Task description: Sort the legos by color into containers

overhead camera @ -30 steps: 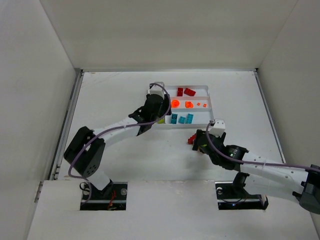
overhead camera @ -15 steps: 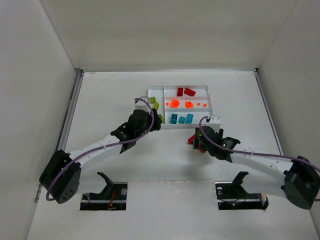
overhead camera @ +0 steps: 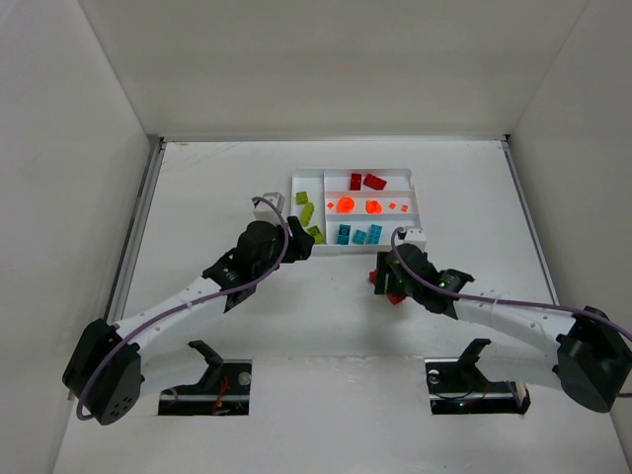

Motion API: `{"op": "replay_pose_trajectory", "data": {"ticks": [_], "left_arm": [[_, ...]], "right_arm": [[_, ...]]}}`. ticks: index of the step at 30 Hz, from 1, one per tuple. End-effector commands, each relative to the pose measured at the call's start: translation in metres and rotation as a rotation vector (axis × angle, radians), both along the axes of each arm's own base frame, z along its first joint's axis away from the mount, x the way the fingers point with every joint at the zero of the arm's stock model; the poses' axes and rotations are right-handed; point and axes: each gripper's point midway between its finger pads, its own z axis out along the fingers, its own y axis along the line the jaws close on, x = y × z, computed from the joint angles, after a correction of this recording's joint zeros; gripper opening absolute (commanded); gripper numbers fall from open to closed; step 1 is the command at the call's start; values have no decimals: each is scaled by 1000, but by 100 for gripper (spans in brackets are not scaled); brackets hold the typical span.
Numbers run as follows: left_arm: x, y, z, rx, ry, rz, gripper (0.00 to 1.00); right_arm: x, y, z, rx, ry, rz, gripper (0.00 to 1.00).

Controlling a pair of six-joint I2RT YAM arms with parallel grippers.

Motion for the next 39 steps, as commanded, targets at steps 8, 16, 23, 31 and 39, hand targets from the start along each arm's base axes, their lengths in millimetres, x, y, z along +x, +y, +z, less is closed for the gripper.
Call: {"op": "replay_pose_trajectory", "data": {"ticks": [8,16,23,31,39], "left_arm": [[-2,0,3,-36,-3,-1,51],[-13,-10,17,-126,55,-26,51],[-33,-13,17,-219,129,-52,60],[-55,-27,17,-319,167,-103,65],[-66,-30,31,-403,143,-126,69]], "right_arm": [[-14,4,1,-52,14,-8,76],[-13,-3,-10,-127,39,-48,57],[-3,2,5,-110,-43,-57,22],[-3,58,50,40,-195,172,21],[7,106,82,164,-316,336,21]]}}
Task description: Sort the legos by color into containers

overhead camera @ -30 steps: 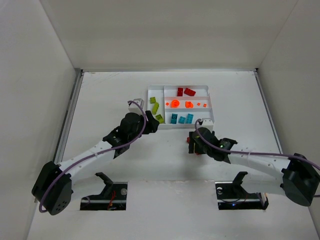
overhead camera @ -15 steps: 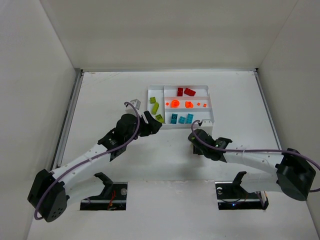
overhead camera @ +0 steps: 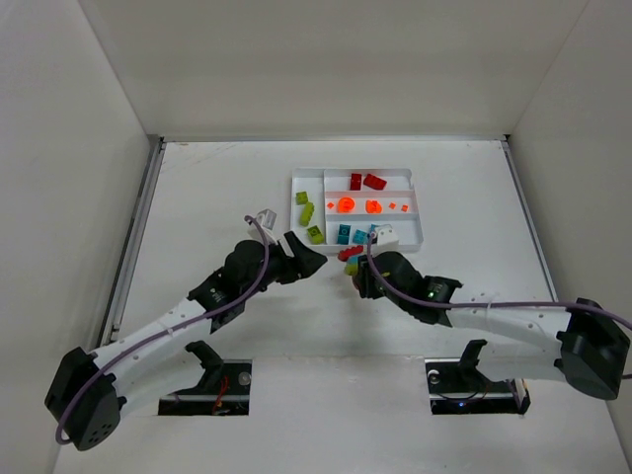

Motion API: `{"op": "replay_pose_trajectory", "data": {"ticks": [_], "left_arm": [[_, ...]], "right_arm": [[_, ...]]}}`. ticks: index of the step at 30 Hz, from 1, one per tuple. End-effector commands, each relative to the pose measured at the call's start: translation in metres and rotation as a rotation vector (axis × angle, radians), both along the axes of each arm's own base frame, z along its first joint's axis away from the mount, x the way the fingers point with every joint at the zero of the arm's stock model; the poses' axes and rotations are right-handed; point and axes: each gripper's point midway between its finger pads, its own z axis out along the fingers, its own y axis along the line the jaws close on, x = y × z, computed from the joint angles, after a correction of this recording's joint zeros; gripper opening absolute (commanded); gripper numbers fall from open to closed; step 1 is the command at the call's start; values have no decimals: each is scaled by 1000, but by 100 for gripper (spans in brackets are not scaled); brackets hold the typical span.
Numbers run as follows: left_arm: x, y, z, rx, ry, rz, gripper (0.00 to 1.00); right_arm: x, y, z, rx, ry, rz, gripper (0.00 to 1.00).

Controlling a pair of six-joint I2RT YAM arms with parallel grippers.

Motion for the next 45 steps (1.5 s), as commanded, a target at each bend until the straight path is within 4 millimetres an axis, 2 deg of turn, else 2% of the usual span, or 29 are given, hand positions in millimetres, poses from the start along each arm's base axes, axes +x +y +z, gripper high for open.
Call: {"op": "replay_pose_trajectory", "data": {"ticks": [1,6,12,18,25,37,45], "left_arm": [[-4,-6,19,-93,-37,-13,69],[-2,-8,12,-103,-28,-8,70],[6,-11,2,-94,-19,3,70],[11,-19,-8,-81,-7,-2,70],[17,-21,-9,-89,-16,13,63],[17,-30,-15,-112,5,1,45],[19,-26,-14,-126,5,14,26]], "right_arm": [[15,45,51,154,-129,106,21],[6,68,58,168,-148,175,21],[-5,83,62,183,-151,231,21],[-7,88,63,191,-149,243,21],[-8,91,63,203,-150,246,21],[-11,88,64,221,-155,250,21],[-13,79,66,236,-161,239,22]]}}
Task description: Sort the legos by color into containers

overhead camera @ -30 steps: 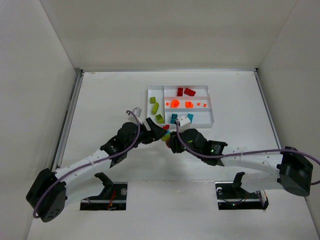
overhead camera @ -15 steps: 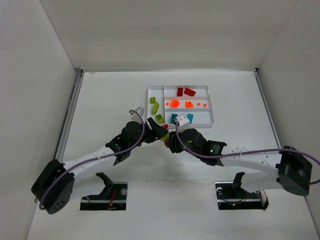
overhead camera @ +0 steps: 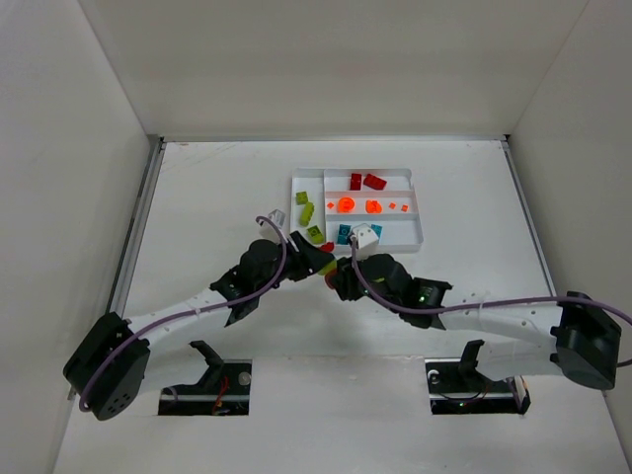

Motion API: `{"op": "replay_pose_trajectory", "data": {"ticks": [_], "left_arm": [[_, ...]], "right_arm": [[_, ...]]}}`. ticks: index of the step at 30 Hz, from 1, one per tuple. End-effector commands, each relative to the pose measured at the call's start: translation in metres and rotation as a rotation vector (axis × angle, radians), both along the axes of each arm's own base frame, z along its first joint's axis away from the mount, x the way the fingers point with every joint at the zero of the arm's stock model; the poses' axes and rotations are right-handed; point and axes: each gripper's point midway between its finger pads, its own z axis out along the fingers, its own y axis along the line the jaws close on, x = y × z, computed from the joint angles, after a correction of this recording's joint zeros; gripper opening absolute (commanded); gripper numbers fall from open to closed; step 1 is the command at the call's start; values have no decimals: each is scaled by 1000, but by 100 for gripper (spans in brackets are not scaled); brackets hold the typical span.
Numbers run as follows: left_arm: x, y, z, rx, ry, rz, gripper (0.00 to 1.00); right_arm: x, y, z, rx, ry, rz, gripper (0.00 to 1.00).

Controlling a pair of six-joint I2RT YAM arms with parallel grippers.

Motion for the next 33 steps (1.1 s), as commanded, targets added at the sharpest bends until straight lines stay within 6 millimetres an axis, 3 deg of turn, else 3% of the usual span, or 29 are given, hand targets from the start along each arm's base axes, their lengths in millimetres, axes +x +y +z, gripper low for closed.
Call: {"op": "replay_pose_trajectory", "data": {"ticks": [1,11,19,25,31,33], "left_arm": [[2,2,9,-35,-38,8,25],[20,42,15,-62,-62,129,18],[24,51,24,-83,-83,145,17],[20,46,28,-79,-100,119,18],[15,46,28,-64,-122,101,19],[16,49,28,-53,-131,107,19]], "right_arm": [[1,6,29,101,-52,12,22],[1,-13,39,144,-69,-10,22],[7,-17,40,138,-74,-28,22],[63,-63,39,126,-81,-294,22],[92,-73,43,180,-79,-373,24],[110,-80,47,201,-87,-422,25]]}}
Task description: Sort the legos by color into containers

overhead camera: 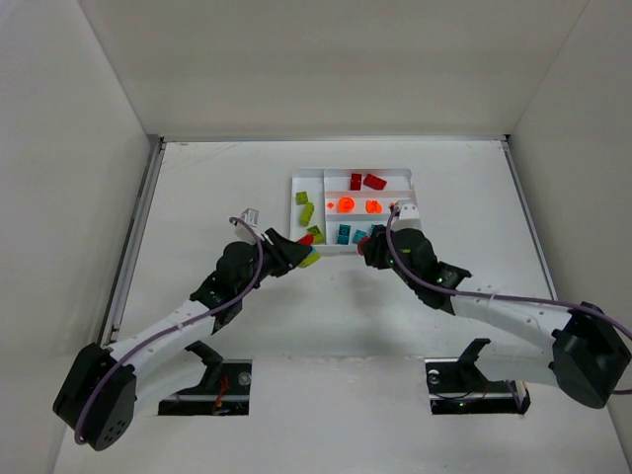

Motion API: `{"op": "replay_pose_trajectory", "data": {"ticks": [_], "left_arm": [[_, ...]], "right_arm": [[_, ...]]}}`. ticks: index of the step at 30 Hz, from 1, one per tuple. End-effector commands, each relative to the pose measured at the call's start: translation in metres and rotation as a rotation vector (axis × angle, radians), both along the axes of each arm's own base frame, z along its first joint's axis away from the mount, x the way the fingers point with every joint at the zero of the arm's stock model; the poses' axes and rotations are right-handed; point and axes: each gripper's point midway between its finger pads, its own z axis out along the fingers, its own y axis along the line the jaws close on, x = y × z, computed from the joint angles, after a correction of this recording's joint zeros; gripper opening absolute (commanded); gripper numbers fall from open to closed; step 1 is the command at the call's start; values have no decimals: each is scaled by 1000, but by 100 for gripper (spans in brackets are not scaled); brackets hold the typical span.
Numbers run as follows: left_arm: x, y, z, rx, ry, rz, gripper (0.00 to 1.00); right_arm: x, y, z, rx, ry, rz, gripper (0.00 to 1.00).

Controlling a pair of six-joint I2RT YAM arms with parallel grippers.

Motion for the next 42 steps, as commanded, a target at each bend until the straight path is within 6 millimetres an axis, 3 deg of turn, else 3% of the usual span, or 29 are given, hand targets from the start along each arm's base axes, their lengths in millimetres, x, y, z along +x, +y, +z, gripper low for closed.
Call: {"op": "replay_pose_trajectory", "data": {"ticks": [1,7,12,15,21,25,29,35,39,42], "left_arm": [[0,4,14,2,-73,-7,19],[-5,3,18,24,-96,-21,19],[-10,-1,15,28,-93,-40,20],[-12,-5,12,30,-87,-58,20],[-16,-12,11,46,-88,-88,20],[-21,-18,9,62,-93,-122,20],[-24,-22,9,67,-95,-143,20],[-28,-26,5,81,-95,-180,20],[-33,-27,6,77,-105,-210,20],[-36,-27,7,68,-115,-231,21]], "right_arm": [[46,-3,44,125,-92,-106,25],[145,-53,35,93,-76,-317,25],[210,-79,16,113,-36,-415,25],[237,-90,8,118,-26,-469,29],[267,-96,0,131,-11,-507,30],[275,-95,-5,136,0,-522,33],[272,-99,-13,124,15,-539,53],[257,-105,-7,125,9,-541,63],[235,-108,15,145,-27,-529,62],[204,-91,28,155,-55,-471,59]]}}
